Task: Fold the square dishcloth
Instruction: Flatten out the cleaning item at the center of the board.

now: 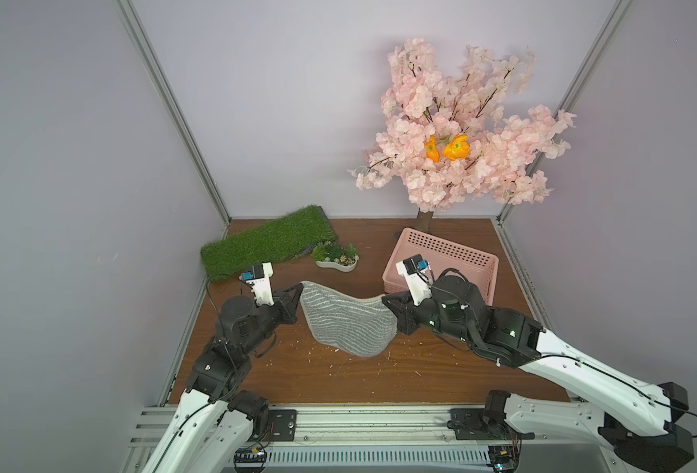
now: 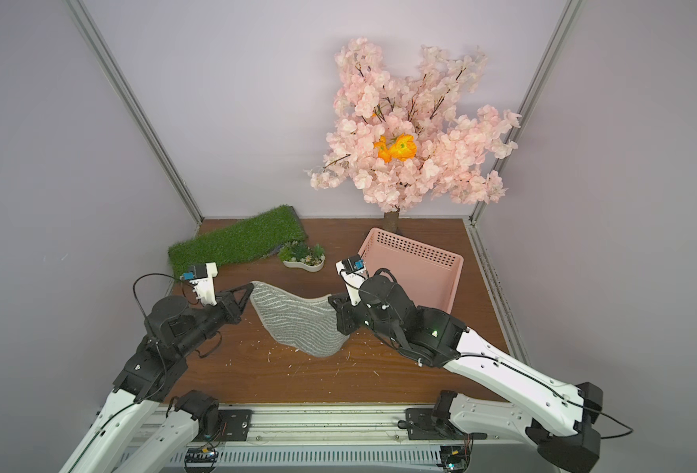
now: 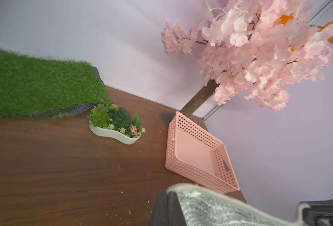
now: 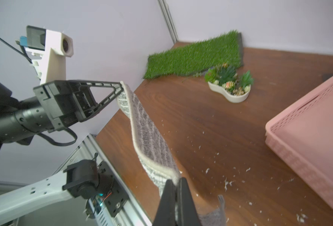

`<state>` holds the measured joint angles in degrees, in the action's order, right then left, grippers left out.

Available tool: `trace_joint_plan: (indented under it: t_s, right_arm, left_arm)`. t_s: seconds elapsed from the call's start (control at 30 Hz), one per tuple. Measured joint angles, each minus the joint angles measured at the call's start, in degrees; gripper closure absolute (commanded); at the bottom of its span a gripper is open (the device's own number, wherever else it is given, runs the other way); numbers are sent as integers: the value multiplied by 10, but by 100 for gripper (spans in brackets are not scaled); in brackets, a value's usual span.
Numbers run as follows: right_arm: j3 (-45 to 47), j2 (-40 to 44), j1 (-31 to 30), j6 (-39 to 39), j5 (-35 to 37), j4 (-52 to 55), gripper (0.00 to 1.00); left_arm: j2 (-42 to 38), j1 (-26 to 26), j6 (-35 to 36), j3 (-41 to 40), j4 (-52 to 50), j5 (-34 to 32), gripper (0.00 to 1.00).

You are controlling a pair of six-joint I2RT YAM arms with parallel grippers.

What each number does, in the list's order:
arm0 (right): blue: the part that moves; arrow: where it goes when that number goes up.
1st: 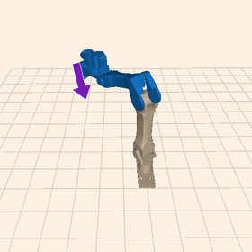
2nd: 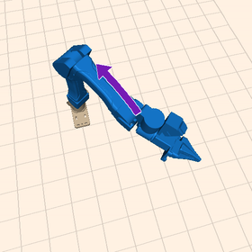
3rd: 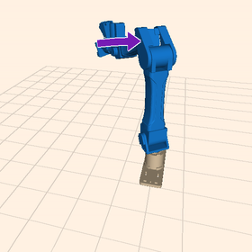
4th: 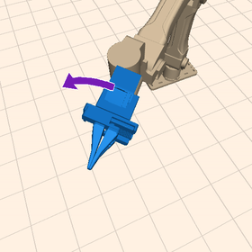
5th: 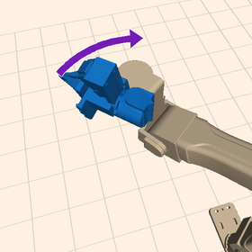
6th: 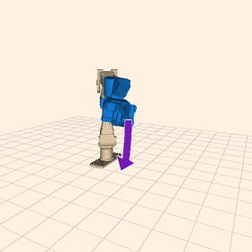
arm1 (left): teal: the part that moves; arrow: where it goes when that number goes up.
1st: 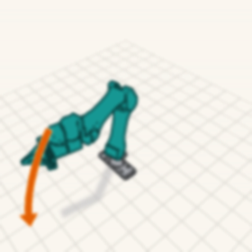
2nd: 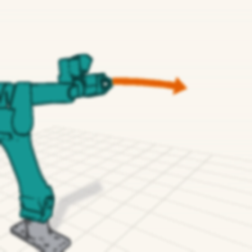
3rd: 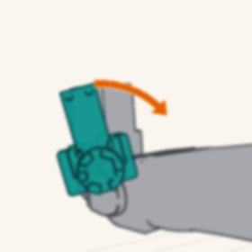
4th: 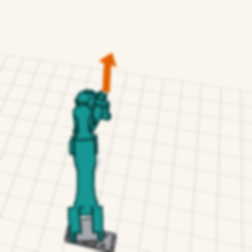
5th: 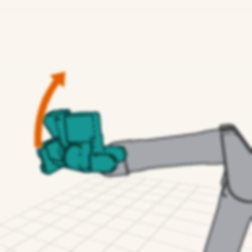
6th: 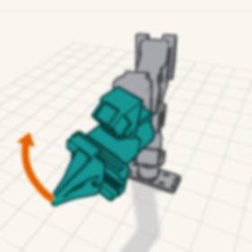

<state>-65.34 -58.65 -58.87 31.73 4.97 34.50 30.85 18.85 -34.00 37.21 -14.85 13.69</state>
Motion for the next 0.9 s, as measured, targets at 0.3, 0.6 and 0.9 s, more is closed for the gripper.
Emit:
trace_joint_plan:
  t_s: [0.3, 0.6, 0.9]
  right_arm:
    - [-5, -50, 19, 21, 23, 45, 100]
    - [-8, -256, 156, -48, 26, -93, 100]
    - [-127, -479, 181, -115, 12, -213, 100]
  left_arm:
    - [9, 1, -30, -32, -35, -32, 99]
    - [204, 3, 9, -59, 116, -132, 99]
    - [376, -57, 59, -70, 292, -176, 99]
